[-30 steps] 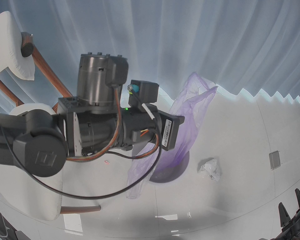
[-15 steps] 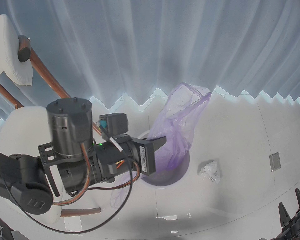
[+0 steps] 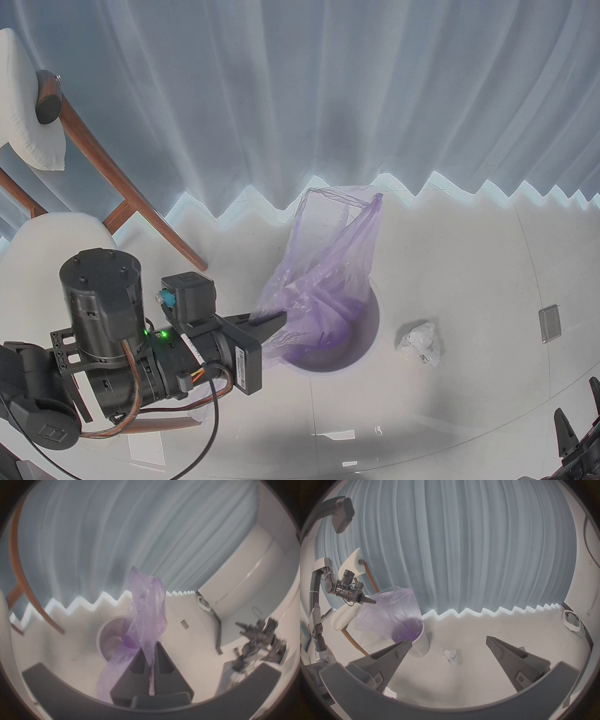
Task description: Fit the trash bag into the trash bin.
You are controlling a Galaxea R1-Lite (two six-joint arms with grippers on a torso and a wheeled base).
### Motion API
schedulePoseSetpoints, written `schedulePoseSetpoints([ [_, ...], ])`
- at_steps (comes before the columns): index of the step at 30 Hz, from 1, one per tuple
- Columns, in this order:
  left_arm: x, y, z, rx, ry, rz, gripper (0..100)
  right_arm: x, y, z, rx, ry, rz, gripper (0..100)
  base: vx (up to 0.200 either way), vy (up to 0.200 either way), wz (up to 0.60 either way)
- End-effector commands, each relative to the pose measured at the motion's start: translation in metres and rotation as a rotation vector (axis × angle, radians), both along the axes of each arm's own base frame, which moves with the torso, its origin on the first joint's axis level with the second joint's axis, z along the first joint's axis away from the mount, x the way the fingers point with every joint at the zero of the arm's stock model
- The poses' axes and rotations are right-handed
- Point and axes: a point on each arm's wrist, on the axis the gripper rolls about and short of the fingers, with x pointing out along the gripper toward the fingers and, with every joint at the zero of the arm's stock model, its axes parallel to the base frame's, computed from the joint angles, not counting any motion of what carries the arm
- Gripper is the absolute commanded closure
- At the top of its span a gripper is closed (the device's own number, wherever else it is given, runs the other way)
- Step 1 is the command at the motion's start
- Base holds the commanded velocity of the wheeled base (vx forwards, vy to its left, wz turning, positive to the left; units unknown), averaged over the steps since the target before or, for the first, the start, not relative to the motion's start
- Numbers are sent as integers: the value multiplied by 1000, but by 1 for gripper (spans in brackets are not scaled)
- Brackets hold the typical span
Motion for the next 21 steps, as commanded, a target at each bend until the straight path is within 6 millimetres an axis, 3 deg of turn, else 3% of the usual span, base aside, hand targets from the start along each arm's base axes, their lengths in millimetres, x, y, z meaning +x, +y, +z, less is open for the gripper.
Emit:
schedulePoseSetpoints([
  [1, 16, 18, -3, 158, -134, 33, 100, 0, 0, -5, -13, -3, 13, 0, 0, 0, 0],
  [6, 22, 9, -7, 243, -190, -6, 100, 0, 0, -5, -13, -3, 11, 0, 0, 0, 0],
  [10, 25, -11, -3, 228, -215, -50, 100, 0, 0, -5, -9, -4, 10, 0, 0, 0, 0],
  [11, 22, -15, 0, 215, -219, -65, 100, -5, 0, 35, 49, -85, 18, 0, 0, 0, 0],
  [12, 22, -16, 0, 215, -219, -67, 100, -5, 0, 41, 58, -93, 19, 0, 0, 0, 0],
  [13, 21, -15, 0, 213, -215, -66, 100, 16, 0, 98, 151, -72, 34, 0, 0, 0, 0],
  [14, 21, -15, 0, 213, -215, -66, 100, 17, 0, 101, 156, -75, 37, 0, 0, 0, 0],
  [15, 23, -13, 1, 210, -217, -56, 100, 39, 2, 132, 185, -79, 108, 0, 0, 0, 0],
  [18, 25, -15, 7, 180, -227, -48, 100, 84, 11, 156, 194, 54, 216, 0, 0, 0, 0],
  [21, 25, -15, 7, 163, -214, -42, 100, 121, 19, 166, 269, 146, 233, 0, 0, 0, 0],
])
